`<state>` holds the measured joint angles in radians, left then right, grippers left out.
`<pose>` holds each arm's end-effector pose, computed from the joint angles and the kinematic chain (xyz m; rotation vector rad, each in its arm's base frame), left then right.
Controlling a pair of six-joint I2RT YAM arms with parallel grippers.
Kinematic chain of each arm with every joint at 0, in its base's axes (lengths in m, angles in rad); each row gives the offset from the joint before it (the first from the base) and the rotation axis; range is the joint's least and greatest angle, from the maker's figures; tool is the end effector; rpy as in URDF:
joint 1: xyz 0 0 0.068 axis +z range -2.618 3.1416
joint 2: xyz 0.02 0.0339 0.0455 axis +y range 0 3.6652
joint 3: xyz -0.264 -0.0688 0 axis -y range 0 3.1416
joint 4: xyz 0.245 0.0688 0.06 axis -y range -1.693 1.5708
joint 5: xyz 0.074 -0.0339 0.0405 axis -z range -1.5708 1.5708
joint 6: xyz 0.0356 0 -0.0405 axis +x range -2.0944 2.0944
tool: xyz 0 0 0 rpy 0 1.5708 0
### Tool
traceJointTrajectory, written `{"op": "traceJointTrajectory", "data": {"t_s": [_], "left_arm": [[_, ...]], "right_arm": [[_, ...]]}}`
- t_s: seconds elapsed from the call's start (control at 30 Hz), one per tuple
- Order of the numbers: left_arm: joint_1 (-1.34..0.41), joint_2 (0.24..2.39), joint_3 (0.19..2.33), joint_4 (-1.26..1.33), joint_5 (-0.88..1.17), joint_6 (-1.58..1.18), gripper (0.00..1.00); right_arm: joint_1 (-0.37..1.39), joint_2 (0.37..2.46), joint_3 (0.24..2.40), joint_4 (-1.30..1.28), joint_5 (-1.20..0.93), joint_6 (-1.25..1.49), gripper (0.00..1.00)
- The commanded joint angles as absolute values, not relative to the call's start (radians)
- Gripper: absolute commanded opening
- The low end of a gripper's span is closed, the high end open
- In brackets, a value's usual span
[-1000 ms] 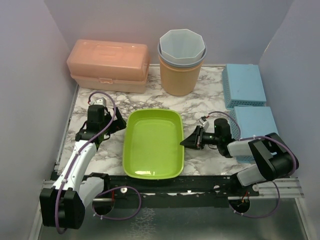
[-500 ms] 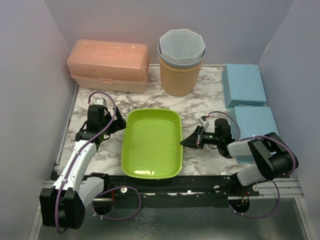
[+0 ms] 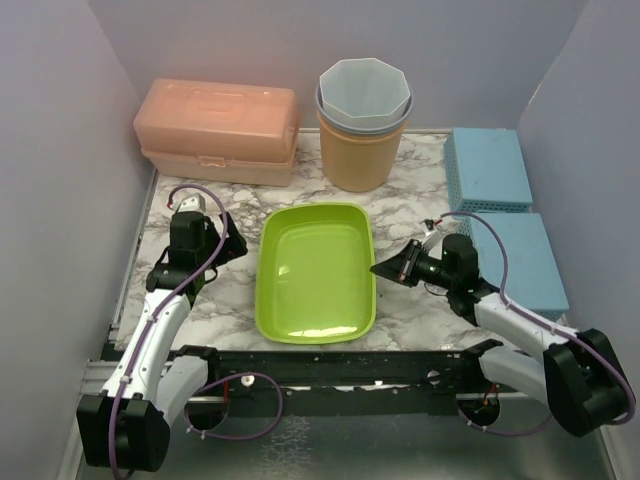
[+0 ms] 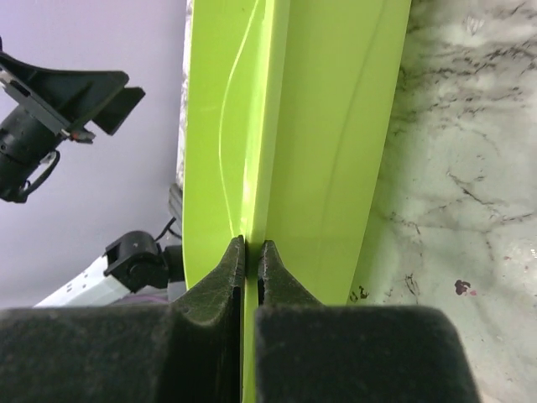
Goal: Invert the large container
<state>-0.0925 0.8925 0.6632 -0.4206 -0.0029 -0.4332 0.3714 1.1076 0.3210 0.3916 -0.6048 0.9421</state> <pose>0.1930 -0.0178 0.2555 -0.3806 2.2032 -0.2850 0.1910 0.0961 0.1789 0.1756 2.1816 1.4015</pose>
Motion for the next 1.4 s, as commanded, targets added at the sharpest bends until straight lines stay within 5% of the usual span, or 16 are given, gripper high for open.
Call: {"op": "traceJointTrajectory", "data": {"t_s": [0.0, 0.5, 0.87, 1.17, 1.37], "left_arm": [[-0.086, 0.871, 0.655, -0.43, -0.061, -0.429, 0.99], [-0.086, 0.877, 0.656, -0.433, -0.057, -0.431, 0.99], [-0.085, 0.892, 0.654, -0.423, -0.007, -0.428, 0.99], [-0.088, 1.08, 0.639, -0.337, 0.463, -0.416, 0.96], [-0.148, 1.128, 0.647, -0.351, 0.452, -0.422, 0.9]], "right_arm": [[0.37, 0.994, 0.337, 0.305, -0.47, 0.853, 0.0], [0.371, 0.824, 0.539, -0.06, -0.313, 0.593, 0.01], [0.37, 0.974, 0.717, -0.304, -0.287, 0.555, 0.01], [0.37, 1.082, 0.502, -0.06, -0.368, 0.852, 0.01], [0.37, 1.137, 0.482, -0.015, -0.338, 0.897, 0.01]]}}
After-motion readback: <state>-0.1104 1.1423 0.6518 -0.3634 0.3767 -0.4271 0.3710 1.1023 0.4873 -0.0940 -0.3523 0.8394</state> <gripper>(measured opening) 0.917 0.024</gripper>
